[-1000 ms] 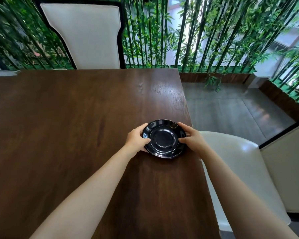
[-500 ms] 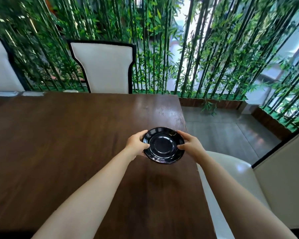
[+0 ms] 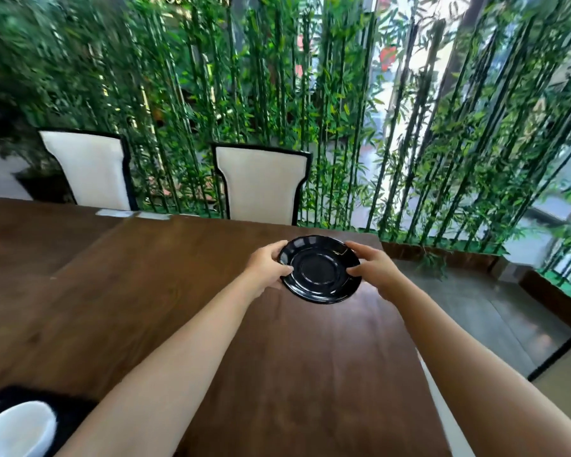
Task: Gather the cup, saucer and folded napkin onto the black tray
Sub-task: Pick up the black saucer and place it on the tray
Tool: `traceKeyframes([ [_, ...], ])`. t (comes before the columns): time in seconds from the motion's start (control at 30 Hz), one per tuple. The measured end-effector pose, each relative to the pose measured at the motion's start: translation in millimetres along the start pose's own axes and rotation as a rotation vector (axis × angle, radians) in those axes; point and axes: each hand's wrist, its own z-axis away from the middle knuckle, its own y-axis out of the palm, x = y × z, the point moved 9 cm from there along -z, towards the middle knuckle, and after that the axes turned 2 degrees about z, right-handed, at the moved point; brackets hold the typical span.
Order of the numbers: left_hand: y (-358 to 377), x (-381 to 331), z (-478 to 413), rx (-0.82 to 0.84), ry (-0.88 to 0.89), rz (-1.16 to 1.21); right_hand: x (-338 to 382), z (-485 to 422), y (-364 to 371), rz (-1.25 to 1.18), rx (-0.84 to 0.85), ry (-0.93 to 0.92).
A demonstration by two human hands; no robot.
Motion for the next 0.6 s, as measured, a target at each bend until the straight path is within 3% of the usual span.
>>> traceKeyframes([
  [0.6, -283.8, 27.2, 176.7, -0.369, -0.038, 0.111, 160.1, 77.5, 275.7, -0.023, 0.437, -0.258],
])
